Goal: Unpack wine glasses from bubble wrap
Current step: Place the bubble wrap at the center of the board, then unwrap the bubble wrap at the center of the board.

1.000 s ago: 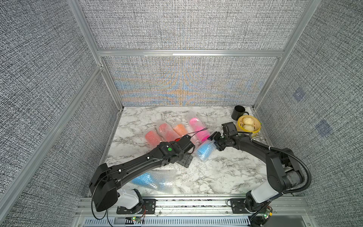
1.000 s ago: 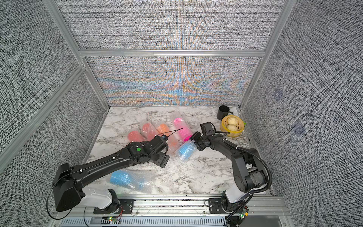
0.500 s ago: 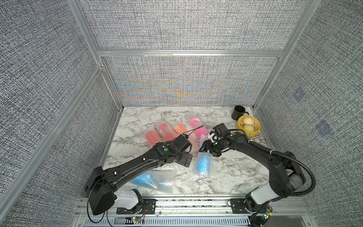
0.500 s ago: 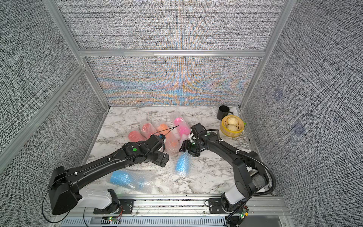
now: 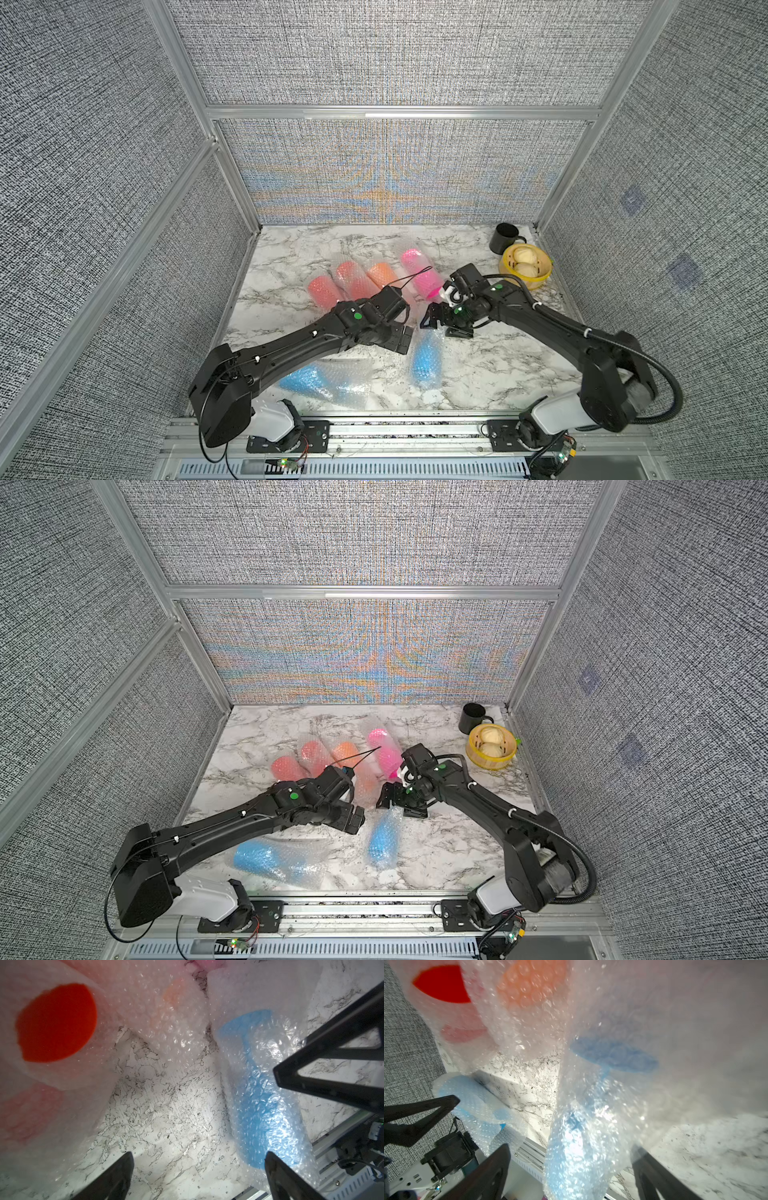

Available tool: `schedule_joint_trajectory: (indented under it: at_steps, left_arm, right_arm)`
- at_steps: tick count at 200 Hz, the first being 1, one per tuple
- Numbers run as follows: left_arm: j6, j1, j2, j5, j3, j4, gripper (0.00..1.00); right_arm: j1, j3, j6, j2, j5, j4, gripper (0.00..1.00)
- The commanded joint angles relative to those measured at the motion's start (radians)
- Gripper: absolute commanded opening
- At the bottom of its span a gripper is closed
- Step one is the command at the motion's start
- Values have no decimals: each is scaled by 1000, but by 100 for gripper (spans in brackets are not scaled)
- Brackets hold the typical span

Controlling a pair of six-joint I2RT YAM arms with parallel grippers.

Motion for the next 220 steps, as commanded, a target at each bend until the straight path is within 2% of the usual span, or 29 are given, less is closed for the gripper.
schedule_joint_trajectory:
  at_steps: [1,32,47,68,98,114,143,180,207,220]
  left_arm:
    - [40,1,34,47,76,-57,97]
    - [65,-1,80,117,151,-116,96]
    - [61,-1,91,124,157,-111,95]
    - [51,-1,96,112,162,-112,95]
    - [38,0,85,109,153,-113,95]
    - [32,-1,76,101,145,-115,95]
    - [17,0,64,107,124,-111,95]
    - [5,-2,80,114,118,-103,95]
    - [0,-7,99,131,123,-104,95]
    - [-1,-11,109,131,136,-109,95]
  right_arm:
    - [-23,-38,50,-87,53,-25,92]
    - [-78,-161,105,-207,74,-17,87]
    - [-89,-228,139,-227,61,43,79]
    - [-97,-302,188,-199,-22,201,76]
    - [-95,-326,254,-119,-92,407,72]
    - [-86,-310,265,-82,-120,464,63]
    - [-48,-255,249,-40,-113,451,51]
    - [-28,-256,279,-17,-130,488,20]
    - [-10,-260,318,-29,-134,515,4]
    - [3,-261,376,-33,-129,532,2]
